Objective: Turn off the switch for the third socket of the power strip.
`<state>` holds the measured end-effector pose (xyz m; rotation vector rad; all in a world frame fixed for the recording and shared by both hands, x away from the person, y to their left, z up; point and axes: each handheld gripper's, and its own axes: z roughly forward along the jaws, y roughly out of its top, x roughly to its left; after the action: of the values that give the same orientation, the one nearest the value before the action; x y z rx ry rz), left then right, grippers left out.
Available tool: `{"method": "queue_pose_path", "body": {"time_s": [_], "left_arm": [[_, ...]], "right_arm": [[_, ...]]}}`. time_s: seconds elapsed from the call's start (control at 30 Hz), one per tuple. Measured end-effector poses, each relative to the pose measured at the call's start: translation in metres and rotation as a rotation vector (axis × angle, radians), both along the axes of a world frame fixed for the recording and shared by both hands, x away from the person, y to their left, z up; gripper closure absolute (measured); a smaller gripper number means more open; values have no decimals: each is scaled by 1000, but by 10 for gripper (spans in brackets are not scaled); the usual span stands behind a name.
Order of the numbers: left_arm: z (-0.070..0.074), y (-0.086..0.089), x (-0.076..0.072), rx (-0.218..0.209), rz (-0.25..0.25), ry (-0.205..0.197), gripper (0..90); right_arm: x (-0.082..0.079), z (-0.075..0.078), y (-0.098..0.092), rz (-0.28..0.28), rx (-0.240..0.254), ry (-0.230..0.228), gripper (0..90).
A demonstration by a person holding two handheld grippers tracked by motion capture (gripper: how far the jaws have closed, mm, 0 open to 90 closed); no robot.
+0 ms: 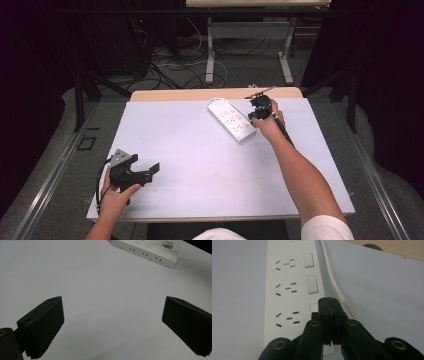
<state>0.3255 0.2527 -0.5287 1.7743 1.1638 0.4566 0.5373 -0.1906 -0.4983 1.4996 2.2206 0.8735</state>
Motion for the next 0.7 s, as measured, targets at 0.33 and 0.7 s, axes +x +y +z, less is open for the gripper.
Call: {"method": "queue_pose_path", "body": {"time_s": [0.33, 0.7], "left_arm": [[0, 0, 0, -1, 4, 1, 45], [0, 2, 1, 3, 6, 0, 47]], "right_arm": [[1, -7, 5, 8, -7, 28, 900], [2, -12, 8, 11, -28, 53, 900]]}}
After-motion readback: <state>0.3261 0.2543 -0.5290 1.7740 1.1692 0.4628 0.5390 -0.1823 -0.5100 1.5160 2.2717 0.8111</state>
